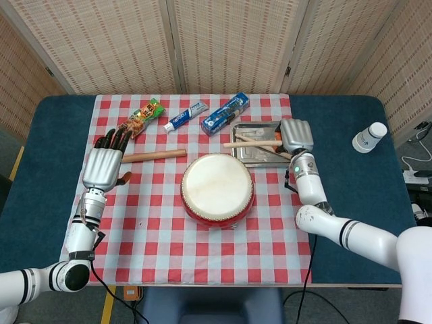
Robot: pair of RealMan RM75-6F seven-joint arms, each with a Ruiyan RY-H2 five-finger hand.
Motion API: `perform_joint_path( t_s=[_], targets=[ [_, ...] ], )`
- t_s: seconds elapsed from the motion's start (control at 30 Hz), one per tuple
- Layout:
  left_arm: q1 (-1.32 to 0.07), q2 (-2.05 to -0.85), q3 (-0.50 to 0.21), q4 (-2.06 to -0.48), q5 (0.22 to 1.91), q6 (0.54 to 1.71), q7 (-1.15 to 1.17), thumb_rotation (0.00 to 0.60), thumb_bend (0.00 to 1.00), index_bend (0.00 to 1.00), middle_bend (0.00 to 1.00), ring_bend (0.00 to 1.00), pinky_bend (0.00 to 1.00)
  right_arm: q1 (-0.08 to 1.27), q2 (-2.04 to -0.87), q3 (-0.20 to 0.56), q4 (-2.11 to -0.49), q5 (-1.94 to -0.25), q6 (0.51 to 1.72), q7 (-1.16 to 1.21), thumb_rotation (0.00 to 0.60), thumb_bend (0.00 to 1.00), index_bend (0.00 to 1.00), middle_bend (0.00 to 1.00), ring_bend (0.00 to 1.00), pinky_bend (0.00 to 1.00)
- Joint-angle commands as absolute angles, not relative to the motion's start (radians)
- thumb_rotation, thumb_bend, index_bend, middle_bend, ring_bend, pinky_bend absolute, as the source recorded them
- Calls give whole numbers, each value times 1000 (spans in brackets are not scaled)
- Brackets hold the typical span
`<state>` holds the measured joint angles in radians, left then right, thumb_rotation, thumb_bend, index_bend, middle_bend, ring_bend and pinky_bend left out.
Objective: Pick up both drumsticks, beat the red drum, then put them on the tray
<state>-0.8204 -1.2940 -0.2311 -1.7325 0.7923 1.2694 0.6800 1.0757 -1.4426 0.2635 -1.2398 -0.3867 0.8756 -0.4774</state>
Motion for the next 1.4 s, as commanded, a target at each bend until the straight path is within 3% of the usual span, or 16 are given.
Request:
perform_joint_path(
  t_s=[0.03, 0.33, 0.67, 0.77, 0.87, 1.13, 1.4],
  targets=[
    [-800, -1273, -226, -1743, 808, 1268, 654, 600, 233, 0, 0, 0, 155, 1106, -1558, 234, -1041, -335, 778, -535, 600, 295, 1000, 878, 800, 633],
    [-756, -1232, -218, -1755, 849, 1263, 596, 600, 232, 0, 0, 0, 155, 1142, -1776, 230, -655, -276, 636, -627, 600, 295, 996, 878, 771, 617],
    [-718, -1187, -221, -1769, 875, 1249, 534, 600, 228, 0, 0, 0, 155, 1177, -1952, 298, -319, -275, 504, -717, 600, 295, 937, 878, 741, 588],
    [-711, -1181, -223, -1770, 881, 1245, 521, 600, 227, 0, 0, 0, 155, 1181, -1982, 331, -261, -275, 472, -743, 600, 295, 856, 857, 708, 565],
    [-704, -1178, -223, -1770, 890, 1244, 513, 600, 228, 0, 0, 0, 155, 1185, -1998, 365, -223, -277, 444, -767, 600, 295, 740, 768, 647, 545],
    [-696, -1179, -228, -1767, 905, 1244, 505, 600, 228, 0, 0, 0, 155, 1191, -2005, 445, -181, -312, 409, -775, 600, 295, 308, 431, 353, 464],
    [-686, -1173, -233, -1753, 902, 1232, 489, 600, 226, 0, 0, 0, 155, 1176, -1947, 496, -223, -374, 393, -706, 600, 259, 234, 374, 288, 432]
  ],
)
